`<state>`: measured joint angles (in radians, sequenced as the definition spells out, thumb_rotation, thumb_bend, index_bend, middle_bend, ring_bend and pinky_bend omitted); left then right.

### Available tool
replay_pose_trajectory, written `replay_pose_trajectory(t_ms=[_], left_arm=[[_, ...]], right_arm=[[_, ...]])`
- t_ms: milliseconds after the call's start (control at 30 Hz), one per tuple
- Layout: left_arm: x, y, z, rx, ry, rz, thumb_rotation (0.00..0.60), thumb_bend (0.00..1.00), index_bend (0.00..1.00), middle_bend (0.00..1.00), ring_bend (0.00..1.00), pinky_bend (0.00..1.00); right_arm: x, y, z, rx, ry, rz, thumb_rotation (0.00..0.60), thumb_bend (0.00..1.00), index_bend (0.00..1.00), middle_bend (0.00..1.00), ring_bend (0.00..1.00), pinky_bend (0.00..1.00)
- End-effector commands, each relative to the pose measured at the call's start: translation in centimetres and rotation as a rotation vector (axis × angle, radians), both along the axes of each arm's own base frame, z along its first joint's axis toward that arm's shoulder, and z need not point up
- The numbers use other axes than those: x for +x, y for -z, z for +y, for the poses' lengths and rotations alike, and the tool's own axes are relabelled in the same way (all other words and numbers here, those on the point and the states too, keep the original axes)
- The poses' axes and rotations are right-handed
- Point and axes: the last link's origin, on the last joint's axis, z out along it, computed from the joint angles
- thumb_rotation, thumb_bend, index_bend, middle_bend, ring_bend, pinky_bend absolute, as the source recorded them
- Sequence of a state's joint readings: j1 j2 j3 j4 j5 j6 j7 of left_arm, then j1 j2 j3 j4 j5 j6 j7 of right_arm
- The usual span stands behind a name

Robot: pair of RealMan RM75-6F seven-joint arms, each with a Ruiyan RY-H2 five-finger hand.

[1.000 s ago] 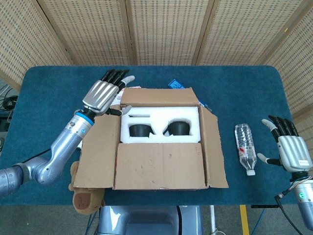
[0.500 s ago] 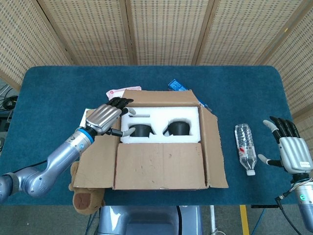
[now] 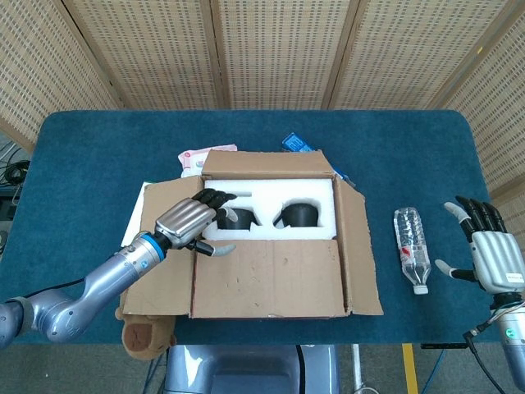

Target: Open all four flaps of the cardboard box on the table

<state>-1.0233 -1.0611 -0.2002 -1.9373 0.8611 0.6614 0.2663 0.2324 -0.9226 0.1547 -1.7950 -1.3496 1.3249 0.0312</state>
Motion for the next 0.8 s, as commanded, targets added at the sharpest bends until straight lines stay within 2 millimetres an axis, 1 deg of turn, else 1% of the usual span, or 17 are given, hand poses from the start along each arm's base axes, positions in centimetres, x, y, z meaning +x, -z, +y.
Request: replay_pose_trajectory(t_ms=[33, 533, 800], left_arm=[[0.0, 0.3, -0.4, -0.005, 0.013, 0.008, 0.161, 0.26, 0.25, 0.06, 0.0, 0.0], [-0.3, 1.8, -1.2, -0.049, 0.015, 0.042, 0.16, 0.26, 0.25, 0.07, 0.0, 0.0], [-0.5, 1.8, -1.9, -0.077, 0.02, 0.06, 0.159, 0.26, 0.25, 0.08, 0.0, 0.0]], right_arm=[[0.0, -0.1, 0.1, -0.002, 0.0, -0.001, 0.6, 0.13, 0.13, 0.07, 0.0, 0.04], [-0.4, -0.2, 0.2, -0.005, 0.008, -0.006, 0.6, 0.13, 0.13, 0.07, 0.0, 0.04], [-0.5, -0.1, 0.2, -0.005, 0.01, -0.008, 0.6, 0.13, 0.13, 0.07, 0.0, 0.04]])
